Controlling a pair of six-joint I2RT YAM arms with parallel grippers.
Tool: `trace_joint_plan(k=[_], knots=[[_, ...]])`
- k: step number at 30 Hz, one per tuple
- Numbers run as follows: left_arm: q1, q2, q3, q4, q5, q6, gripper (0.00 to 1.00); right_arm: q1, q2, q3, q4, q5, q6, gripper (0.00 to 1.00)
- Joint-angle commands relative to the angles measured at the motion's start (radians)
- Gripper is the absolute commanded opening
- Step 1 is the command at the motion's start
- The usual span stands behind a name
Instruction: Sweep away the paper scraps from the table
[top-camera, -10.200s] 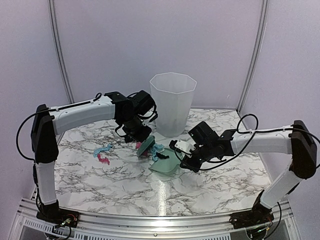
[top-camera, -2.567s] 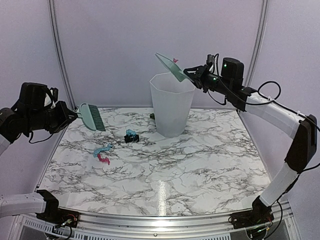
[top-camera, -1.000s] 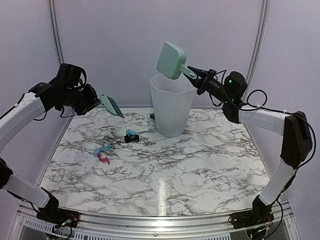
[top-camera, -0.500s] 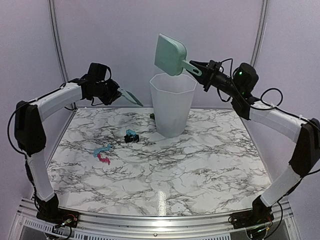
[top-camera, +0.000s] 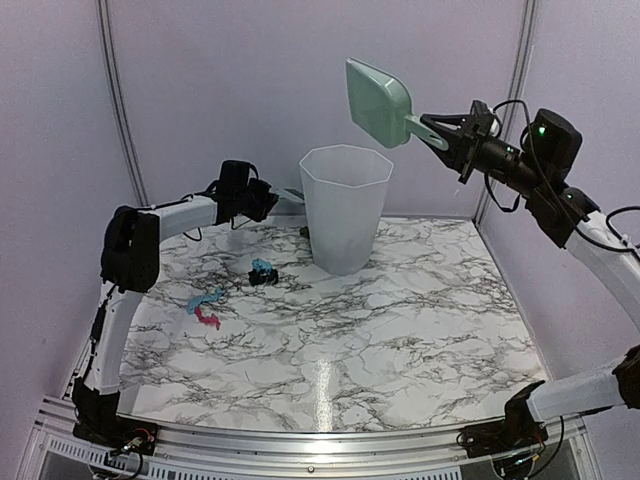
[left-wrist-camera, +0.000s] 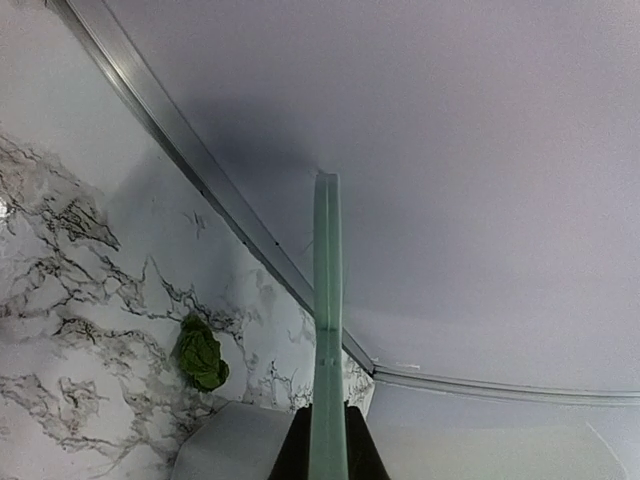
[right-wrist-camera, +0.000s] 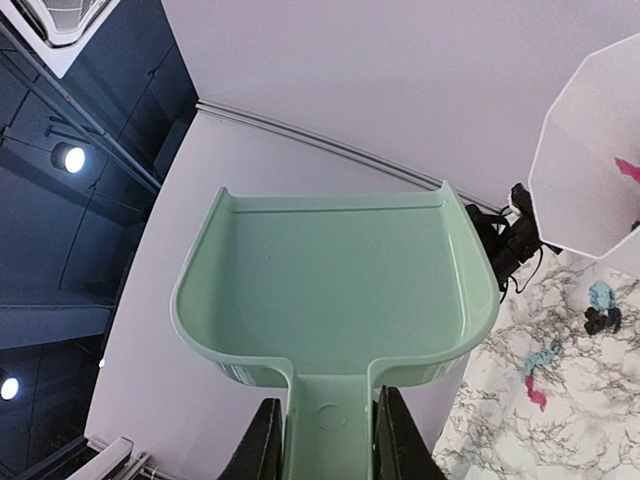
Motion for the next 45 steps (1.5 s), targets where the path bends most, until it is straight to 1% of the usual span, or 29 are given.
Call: trace_joint_plan(k=[1, 5, 9, 14, 15, 18, 26, 32, 35, 40, 45], knots=[[-0.028, 0.118, 0.122, 0.13, 0.007, -0.097, 0.0, -0.006, -0.054, -0.032, -0.159, 0.074, -0.078, 0.0], [-0.057, 0.154, 0.126, 0.107, -0.001, -0.085, 0.0, -0.005, -0.076, -0.042, -0.208, 0.106, -0.096, 0.0], [-0.065, 0.123, 0.075, 0.026, 0.026, -0.034, 0.0, -0.005, -0.066, -0.032, -0.233, 0.113, -0.107, 0.0], [-0.057, -0.023, -0.106, -0.047, -0.021, 0.029, 0.0, -0.005, -0.047, -0.029, -0.239, 0.107, -0.118, 0.0], [-0.054, -0.056, -0.14, -0.09, -0.037, 0.045, 0.0, -0.005, -0.041, -0.029, -0.239, 0.105, -0.119, 0.0], [-0.042, -0.139, -0.252, -0.154, -0.058, 0.089, 0.0, -0.005, -0.02, -0.029, -0.227, 0.088, -0.119, 0.0], [-0.022, -0.345, -0.499, -0.225, -0.077, 0.197, 0.0, -0.006, 0.025, -0.027, -0.184, 0.042, -0.119, 0.0], [-0.026, -0.503, -0.726, -0.231, -0.021, 0.189, 0.0, -0.004, 0.021, -0.024, -0.201, 0.048, -0.173, 0.0], [-0.033, -0.565, -0.8, -0.235, 0.017, 0.198, 0.0, -0.006, 0.019, -0.029, -0.21, 0.05, -0.192, 0.0], [-0.053, -0.658, -0.839, -0.251, 0.063, 0.243, 0.0, -0.005, 0.038, -0.022, -0.206, 0.035, -0.214, 0.0], [-0.074, -0.748, -0.783, -0.296, 0.044, 0.342, 0.0, -0.004, 0.061, 0.02, -0.239, 0.025, -0.256, 0.0]])
